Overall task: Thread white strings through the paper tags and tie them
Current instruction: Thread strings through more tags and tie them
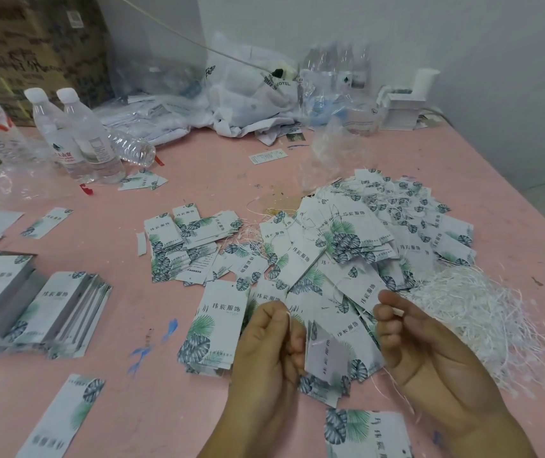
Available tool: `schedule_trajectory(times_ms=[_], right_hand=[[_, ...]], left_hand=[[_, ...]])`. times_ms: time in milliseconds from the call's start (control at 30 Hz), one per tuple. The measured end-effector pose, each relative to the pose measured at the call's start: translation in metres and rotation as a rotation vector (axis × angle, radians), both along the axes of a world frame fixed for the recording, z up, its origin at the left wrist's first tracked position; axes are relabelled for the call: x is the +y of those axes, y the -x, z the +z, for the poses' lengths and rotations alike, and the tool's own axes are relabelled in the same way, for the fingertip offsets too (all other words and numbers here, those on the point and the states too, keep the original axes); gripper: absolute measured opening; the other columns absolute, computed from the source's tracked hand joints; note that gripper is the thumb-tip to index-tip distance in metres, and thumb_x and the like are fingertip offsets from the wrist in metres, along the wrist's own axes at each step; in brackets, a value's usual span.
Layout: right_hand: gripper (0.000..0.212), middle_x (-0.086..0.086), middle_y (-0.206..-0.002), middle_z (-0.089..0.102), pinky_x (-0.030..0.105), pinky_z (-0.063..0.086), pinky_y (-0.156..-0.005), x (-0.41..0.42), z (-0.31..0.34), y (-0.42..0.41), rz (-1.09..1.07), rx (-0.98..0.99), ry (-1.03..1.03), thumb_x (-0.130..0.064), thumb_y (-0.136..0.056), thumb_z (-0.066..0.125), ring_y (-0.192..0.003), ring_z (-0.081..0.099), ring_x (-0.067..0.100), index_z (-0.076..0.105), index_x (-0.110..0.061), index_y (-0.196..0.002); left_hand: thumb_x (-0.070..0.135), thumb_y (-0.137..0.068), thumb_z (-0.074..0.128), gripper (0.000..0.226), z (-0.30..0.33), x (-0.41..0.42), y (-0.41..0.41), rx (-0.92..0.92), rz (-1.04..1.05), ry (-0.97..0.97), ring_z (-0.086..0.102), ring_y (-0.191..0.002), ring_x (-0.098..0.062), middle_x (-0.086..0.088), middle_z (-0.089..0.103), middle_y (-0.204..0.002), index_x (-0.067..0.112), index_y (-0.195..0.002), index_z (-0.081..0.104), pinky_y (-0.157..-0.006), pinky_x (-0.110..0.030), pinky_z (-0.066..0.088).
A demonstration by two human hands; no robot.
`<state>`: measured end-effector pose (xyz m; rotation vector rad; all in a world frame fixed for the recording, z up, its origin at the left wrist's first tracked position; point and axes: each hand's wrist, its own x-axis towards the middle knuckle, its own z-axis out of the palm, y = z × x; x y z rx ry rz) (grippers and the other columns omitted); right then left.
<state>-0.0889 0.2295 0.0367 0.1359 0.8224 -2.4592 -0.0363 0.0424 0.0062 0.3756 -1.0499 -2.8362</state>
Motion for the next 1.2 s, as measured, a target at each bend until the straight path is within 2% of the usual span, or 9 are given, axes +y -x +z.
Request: schedule_trajectory(times_ms=[167,300,400,467,600,733,900,1100,1200], right_hand=[[0.057,0.013,-0.067,0.063,0.025,0.052,-0.047,-0.012,-0.001,-0.009,0.020,0.121,-0.168,-0.018,-0.035,0.100,-0.051,0.057,0.014,0.076,-0.002,-0.084],[0.058,0.011,-0.064,0.052,0.048,0.046,-0.069,-0.020,-0.006,-0.017,0.060,0.188,-0.286,-0.027,-0.047,0.096,-0.056,0.051,0.022,0.074,-0.002,-0.095],[0.032,0.010,-0.062,0.056,0.043,0.052,-0.064,-0.024,-0.005,-0.022,0.043,0.295,-0.412,-0.019,-0.068,0.084,-0.055,0.056,0.019,0.075,-0.008,-0.097],[0.025,0.009,-0.064,0.062,0.033,0.054,-0.057,-0.026,-0.003,-0.024,-0.001,0.390,-0.515,-0.011,-0.066,0.082,-0.054,0.059,0.016,0.075,-0.013,-0.090],[0.052,0.014,-0.065,0.065,0.028,0.053,-0.052,-0.026,-0.004,-0.026,-0.053,0.456,-0.603,-0.043,-0.050,0.093,-0.055,0.061,0.019,0.072,-0.012,-0.086],[0.056,0.013,-0.067,0.065,0.033,0.055,-0.053,-0.024,-0.005,-0.027,-0.026,0.474,-0.638,-0.053,-0.050,0.090,-0.059,0.061,0.018,0.072,-0.015,-0.088],[0.022,0.014,-0.064,0.065,0.029,0.054,-0.060,-0.025,-0.004,-0.028,-0.047,0.622,-0.682,-0.030,-0.073,0.075,-0.059,0.063,0.022,0.071,-0.014,-0.088],[0.011,0.016,-0.061,0.066,0.026,0.054,-0.055,-0.031,-0.004,-0.031,-0.109,0.632,-0.670,-0.011,-0.072,0.073,-0.055,0.063,0.020,0.072,-0.016,-0.082],[0.018,0.016,-0.063,0.067,0.024,0.054,-0.056,-0.032,-0.005,-0.033,-0.149,0.671,-0.750,-0.006,-0.072,0.068,-0.055,0.064,0.021,0.072,-0.020,-0.082]], left_hand=[[0.021,-0.077,0.077,0.008,-0.001,0.009,-0.007,0.092,-0.167,0.124,0.053,-0.043,-0.011,-0.007,0.060,-0.059,0.015,-0.081,0.073,-0.042,-0.019,0.046],[0.017,-0.076,0.076,0.014,-0.002,0.012,-0.010,0.144,-0.197,0.192,0.063,-0.051,-0.015,-0.012,0.070,-0.068,0.014,-0.090,0.077,-0.050,-0.021,0.052],[0.017,-0.074,0.078,0.017,-0.002,0.010,-0.009,0.157,-0.175,0.237,0.067,-0.055,-0.016,-0.014,0.073,-0.071,0.013,-0.091,0.078,-0.053,-0.021,0.053],[0.019,-0.069,0.085,0.023,-0.003,0.008,-0.009,0.164,-0.161,0.233,0.068,-0.056,-0.017,-0.015,0.074,-0.071,0.012,-0.090,0.079,-0.053,-0.022,0.055],[0.028,-0.060,0.095,0.036,-0.003,0.004,-0.008,0.165,-0.128,0.186,0.067,-0.056,-0.018,-0.014,0.072,-0.071,0.009,-0.085,0.078,-0.055,-0.025,0.056],[0.015,-0.075,0.079,0.008,-0.001,0.001,-0.006,0.138,-0.091,0.092,0.057,-0.051,-0.012,-0.009,0.065,-0.067,0.011,-0.080,0.073,-0.045,-0.019,0.047],[0.023,-0.075,0.076,0.007,-0.001,0.004,-0.008,0.119,-0.130,0.263,0.050,-0.046,-0.008,-0.003,0.060,-0.060,0.017,-0.077,0.072,-0.044,-0.016,0.041],[0.026,-0.077,0.073,0.006,-0.005,0.005,-0.009,0.134,-0.138,0.381,0.049,-0.047,-0.009,-0.001,0.061,-0.059,0.020,-0.079,0.072,-0.046,-0.016,0.040],[0.024,-0.079,0.072,0.004,-0.004,0.006,-0.010,0.151,-0.137,0.387,0.049,-0.047,-0.007,0.002,0.063,-0.059,0.020,-0.079,0.072,-0.046,-0.015,0.040]])
